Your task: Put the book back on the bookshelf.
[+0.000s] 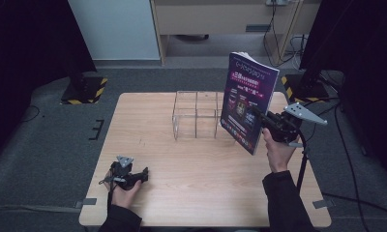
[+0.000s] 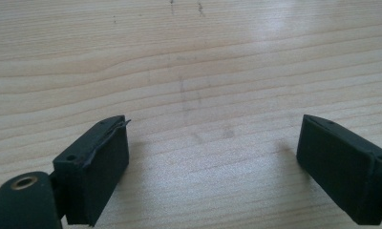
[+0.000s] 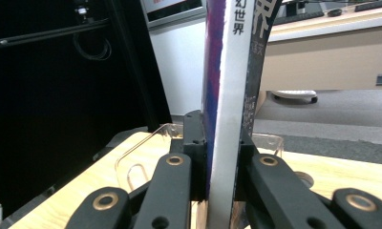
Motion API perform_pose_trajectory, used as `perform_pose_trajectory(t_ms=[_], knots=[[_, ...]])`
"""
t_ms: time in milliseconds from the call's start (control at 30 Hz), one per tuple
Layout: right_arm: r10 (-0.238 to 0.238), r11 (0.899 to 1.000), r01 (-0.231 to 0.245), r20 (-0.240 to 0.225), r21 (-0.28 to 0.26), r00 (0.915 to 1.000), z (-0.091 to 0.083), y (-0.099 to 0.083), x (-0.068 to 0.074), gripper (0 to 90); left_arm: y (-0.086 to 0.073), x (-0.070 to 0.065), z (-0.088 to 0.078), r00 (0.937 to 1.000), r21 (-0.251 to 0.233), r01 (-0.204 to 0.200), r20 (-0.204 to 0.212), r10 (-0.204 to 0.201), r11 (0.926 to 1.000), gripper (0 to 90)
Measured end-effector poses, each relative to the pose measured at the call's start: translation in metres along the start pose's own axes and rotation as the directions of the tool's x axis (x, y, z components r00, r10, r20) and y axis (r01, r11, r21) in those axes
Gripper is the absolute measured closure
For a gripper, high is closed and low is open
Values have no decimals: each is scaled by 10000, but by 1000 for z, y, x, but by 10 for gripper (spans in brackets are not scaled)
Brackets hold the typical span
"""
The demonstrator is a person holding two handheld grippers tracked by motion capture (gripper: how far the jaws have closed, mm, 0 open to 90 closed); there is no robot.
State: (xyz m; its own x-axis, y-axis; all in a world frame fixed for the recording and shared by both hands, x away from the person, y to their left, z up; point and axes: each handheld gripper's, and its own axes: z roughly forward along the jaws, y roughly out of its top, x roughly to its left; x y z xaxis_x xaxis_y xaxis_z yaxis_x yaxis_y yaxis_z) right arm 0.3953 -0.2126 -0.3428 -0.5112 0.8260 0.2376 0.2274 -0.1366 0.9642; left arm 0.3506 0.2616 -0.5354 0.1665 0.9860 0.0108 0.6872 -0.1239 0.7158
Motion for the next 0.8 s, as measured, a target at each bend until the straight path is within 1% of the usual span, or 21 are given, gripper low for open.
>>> perform_pose_trajectory(t_ms=[100,133,333,433,667,800], knots=[[29,10000,-28,117,-40,9999,3,-1,-2,830,0,0,0,10000,1,1,1,-1,10000,99],[-27,10000,28,175,-56,9998,4,-1,-3,830,0,0,0,10000,2,-3,2,3,10000,99],[-6,10000,6,431,3,9991,15,-5,-6,830,0,0,0,10000,6,-4,6,4,10000,99],[60,10000,-61,621,13,9980,20,-7,-7,829,0,0,0,10000,7,-3,9,3,10000,99],[91,10000,-89,866,-32,9962,31,-14,-8,829,0,0,0,10000,8,-4,11,4,10000,99],[24,9999,-8,1108,-139,9938,36,-19,-7,829,0,0,0,10000,8,-5,11,5,10000,98]])
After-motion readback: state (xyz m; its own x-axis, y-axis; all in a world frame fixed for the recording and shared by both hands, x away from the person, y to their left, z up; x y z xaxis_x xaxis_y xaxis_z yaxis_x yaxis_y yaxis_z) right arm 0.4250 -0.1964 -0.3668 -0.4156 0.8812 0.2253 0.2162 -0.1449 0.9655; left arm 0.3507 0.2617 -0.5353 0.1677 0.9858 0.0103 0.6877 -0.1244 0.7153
